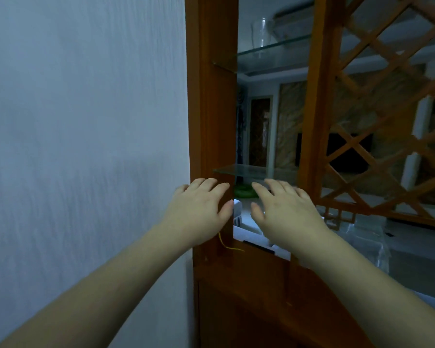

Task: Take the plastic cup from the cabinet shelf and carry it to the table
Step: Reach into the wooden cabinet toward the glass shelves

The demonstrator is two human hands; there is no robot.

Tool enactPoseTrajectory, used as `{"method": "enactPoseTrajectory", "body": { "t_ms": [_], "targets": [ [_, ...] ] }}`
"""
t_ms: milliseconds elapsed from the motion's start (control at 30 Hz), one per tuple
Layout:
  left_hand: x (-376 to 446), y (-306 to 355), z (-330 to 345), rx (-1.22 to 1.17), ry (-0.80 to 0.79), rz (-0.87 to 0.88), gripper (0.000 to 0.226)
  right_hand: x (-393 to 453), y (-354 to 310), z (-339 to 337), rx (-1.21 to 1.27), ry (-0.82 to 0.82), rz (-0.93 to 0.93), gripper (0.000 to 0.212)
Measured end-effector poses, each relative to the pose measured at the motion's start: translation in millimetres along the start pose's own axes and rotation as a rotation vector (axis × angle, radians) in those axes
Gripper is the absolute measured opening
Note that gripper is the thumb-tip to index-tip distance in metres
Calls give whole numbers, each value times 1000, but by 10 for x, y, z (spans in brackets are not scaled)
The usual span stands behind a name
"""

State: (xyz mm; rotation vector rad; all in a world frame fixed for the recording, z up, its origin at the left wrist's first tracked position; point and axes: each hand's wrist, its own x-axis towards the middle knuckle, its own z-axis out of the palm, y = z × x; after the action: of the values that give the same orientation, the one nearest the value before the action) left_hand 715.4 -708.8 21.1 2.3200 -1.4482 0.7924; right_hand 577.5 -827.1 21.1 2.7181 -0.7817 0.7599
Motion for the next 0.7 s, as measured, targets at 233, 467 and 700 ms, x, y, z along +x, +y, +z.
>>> {"method": "enactPoseTrajectory", "body": {
  "t_ms": [233, 467, 700],
  "targets": [
    [609, -487, 152, -77, 22, 49, 55, 704, -104, 79, -28, 39, 46, 55],
    [1160, -603, 274, -121, 13, 110, 55, 1204, 8, 108, -70, 28, 39, 52],
    [1747, -604, 380, -111, 96, 155, 53, 1734, 393, 111, -81, 105, 24, 52]
  ]
}}
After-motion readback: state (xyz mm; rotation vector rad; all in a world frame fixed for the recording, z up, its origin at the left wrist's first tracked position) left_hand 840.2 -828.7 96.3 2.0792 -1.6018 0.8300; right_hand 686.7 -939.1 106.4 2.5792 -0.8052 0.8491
